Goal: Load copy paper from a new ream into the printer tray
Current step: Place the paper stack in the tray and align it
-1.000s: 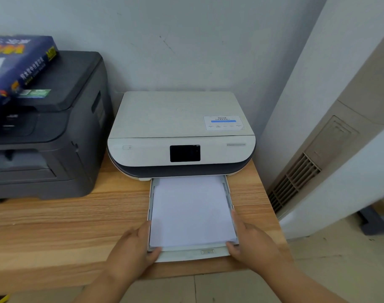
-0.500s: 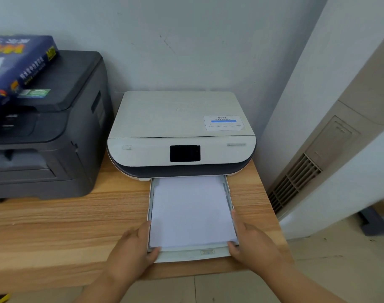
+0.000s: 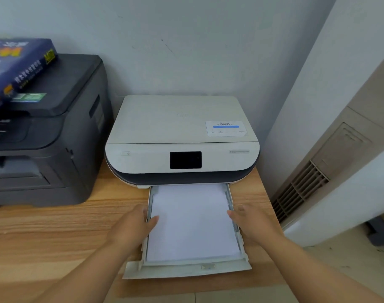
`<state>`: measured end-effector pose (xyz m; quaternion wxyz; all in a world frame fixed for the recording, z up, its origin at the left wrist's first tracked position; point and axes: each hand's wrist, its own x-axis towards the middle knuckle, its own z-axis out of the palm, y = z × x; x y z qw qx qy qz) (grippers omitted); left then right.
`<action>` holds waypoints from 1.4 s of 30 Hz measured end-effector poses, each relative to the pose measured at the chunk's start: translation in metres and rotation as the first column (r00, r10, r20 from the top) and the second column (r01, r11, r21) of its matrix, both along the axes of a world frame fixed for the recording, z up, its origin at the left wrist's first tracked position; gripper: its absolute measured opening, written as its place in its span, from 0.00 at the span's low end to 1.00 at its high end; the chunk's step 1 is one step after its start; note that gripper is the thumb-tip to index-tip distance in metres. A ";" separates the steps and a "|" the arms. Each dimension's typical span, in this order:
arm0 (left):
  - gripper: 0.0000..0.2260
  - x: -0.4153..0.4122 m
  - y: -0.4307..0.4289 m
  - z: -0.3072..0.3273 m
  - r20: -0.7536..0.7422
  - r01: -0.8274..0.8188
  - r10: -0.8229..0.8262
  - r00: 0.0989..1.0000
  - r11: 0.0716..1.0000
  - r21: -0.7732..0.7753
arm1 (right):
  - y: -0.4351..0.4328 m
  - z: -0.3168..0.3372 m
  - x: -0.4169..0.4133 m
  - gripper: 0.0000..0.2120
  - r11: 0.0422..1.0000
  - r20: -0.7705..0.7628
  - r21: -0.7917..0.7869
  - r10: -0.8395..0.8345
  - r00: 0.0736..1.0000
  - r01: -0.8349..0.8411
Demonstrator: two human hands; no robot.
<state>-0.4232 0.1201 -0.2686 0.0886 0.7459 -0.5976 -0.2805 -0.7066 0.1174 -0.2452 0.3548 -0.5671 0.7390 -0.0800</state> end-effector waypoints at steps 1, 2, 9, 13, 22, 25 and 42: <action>0.22 -0.002 -0.009 -0.001 -0.021 -0.026 0.026 0.999 1.000 0.003 | -0.010 -0.001 0.001 0.27 0.999 0.026 0.008 -0.033 0.999 0.033; 0.21 -0.005 -0.016 -0.002 -0.030 -0.048 0.048 0.998 0.999 -0.002 | -0.019 -0.002 0.002 0.28 0.998 0.031 0.011 -0.056 0.998 0.056; 0.14 -0.012 -0.046 -0.014 -0.097 -0.248 0.241 0.966 0.967 -0.057 | -0.058 -0.017 0.002 0.24 0.987 -0.128 -0.004 -0.161 0.978 0.162; 0.11 -0.011 -0.048 -0.021 -0.084 -0.300 0.293 0.952 0.949 -0.095 | -0.063 -0.028 0.003 0.16 0.989 -0.178 -0.031 -0.149 0.973 0.146; 0.11 -0.010 -0.049 -0.027 -0.046 -0.290 0.286 0.957 0.947 -0.138 | -0.064 -0.032 0.003 0.12 0.991 -0.195 -0.069 -0.122 0.973 0.111; 0.09 -0.012 -0.045 -0.025 -0.107 -0.316 0.302 0.947 0.936 -0.154 | -0.058 -0.029 0.004 0.12 0.988 -0.162 -0.114 -0.125 0.979 0.108; 0.10 -0.020 -0.010 -0.025 -0.336 -0.342 0.246 0.909 0.901 -0.266 | -0.013 -0.050 0.021 0.11 0.901 0.214 -0.330 -0.220 0.952 0.282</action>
